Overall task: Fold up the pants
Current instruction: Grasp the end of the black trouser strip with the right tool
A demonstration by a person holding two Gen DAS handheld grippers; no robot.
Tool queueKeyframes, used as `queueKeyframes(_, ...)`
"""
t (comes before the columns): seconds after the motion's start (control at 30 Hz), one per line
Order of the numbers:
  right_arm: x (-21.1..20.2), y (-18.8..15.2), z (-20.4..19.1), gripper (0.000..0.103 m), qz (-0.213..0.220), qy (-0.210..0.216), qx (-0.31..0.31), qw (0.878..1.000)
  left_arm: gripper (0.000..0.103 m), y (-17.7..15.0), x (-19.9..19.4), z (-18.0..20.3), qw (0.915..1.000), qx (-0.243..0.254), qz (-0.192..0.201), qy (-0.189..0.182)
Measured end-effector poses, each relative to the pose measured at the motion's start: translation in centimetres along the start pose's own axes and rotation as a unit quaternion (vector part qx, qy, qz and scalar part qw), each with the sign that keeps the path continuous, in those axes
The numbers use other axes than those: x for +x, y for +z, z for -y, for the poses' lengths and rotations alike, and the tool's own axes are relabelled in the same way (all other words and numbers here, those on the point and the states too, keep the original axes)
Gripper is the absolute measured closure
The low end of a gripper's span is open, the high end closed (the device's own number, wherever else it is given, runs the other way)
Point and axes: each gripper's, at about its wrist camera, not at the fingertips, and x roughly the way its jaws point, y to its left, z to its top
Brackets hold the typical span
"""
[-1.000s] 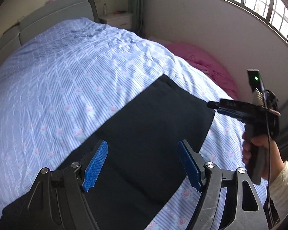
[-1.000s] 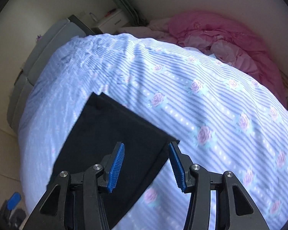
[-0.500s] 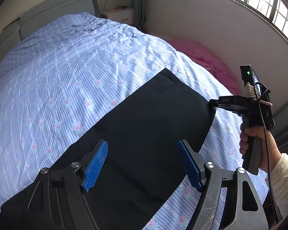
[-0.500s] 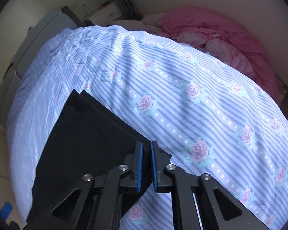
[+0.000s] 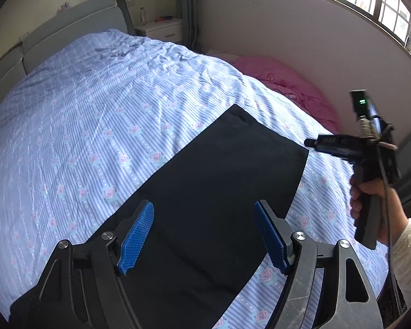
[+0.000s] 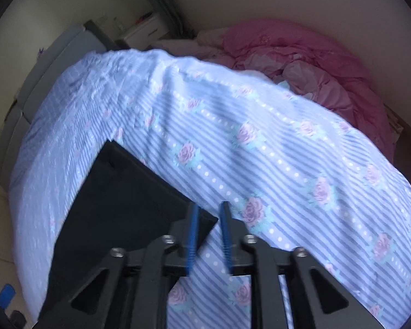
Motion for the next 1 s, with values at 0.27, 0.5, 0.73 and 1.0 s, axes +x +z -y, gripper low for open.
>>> queueKeyframes(0.27,0.9,-2.9,0.6,0.059,-0.048,0.08,0.016,0.996,0.027,-1.1,0.9,-0.7,0.9995,-0.024,-0.015,-0.011)
queueKeyframes(0.5,4.1,-4.0,1.1,0.059,-0.054,0.119,0.035,0.991,0.027,-1.8,1.8,0.2,0.9996,-0.009,-0.024,-0.01)
queueKeyframes(0.73,6.6,-3.0,1.4,0.059,-0.046,0.162,0.056,0.984,0.027,-2.3,2.4,1.0,0.9993,-0.007,-0.033,-0.016)
queueKeyframes(1.0,3.7,-1.7,1.6,0.062,-0.011,0.182,0.081,0.98,0.027,-2.1,1.8,0.9,0.9994,-0.01,-0.026,-0.021)
